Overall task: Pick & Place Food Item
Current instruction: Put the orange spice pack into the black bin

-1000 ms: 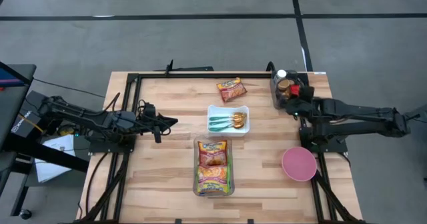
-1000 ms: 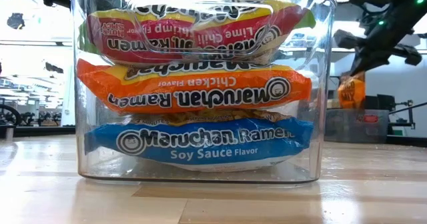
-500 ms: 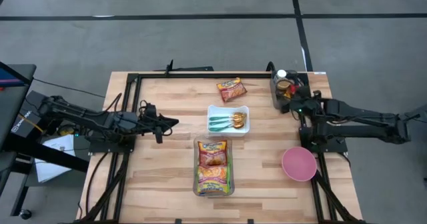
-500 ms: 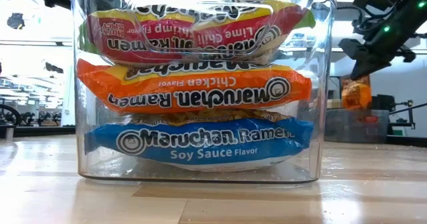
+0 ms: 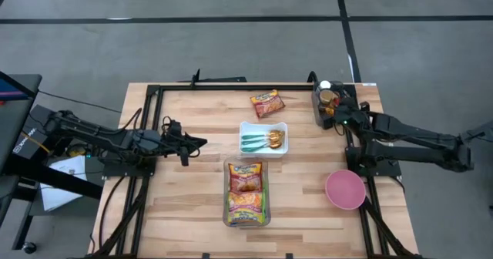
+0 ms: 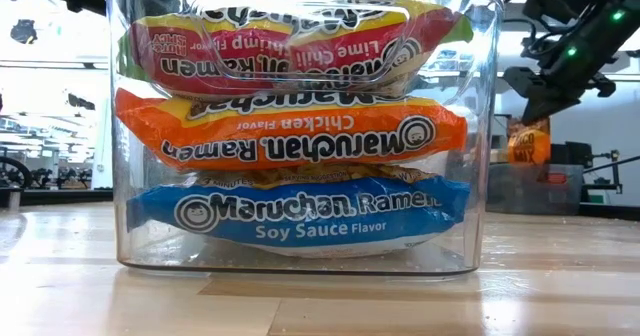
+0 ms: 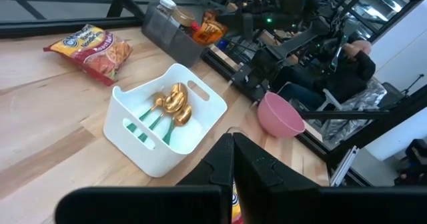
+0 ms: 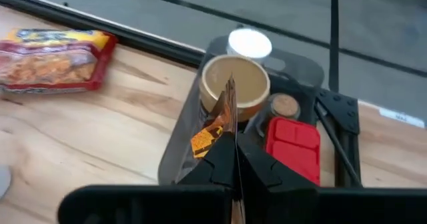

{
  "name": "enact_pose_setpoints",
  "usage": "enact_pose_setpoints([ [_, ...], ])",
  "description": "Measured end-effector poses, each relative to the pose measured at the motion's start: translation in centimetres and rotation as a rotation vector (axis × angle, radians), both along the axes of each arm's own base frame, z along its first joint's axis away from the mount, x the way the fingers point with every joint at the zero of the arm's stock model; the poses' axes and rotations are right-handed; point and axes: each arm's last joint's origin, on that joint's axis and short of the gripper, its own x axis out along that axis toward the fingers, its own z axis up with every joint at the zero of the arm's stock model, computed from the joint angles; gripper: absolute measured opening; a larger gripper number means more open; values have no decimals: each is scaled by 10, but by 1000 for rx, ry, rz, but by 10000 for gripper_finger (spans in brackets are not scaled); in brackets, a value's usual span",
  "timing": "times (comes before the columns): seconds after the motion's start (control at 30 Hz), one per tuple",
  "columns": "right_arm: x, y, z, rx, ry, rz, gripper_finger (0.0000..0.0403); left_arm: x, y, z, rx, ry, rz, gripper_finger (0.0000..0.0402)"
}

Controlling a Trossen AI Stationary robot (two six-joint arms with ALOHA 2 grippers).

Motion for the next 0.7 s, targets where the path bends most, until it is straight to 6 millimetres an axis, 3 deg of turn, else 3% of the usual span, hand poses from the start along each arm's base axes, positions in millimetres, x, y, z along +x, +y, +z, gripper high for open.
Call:
enact_pose_setpoints([
  [0.27, 1, -11, -4, 67, -133, -169, 0, 0, 0, 0, 0, 0, 0, 0],
  [0.7, 11, -25, -16, 105, -59, -235, 0, 0, 0, 0, 0, 0, 1, 0],
])
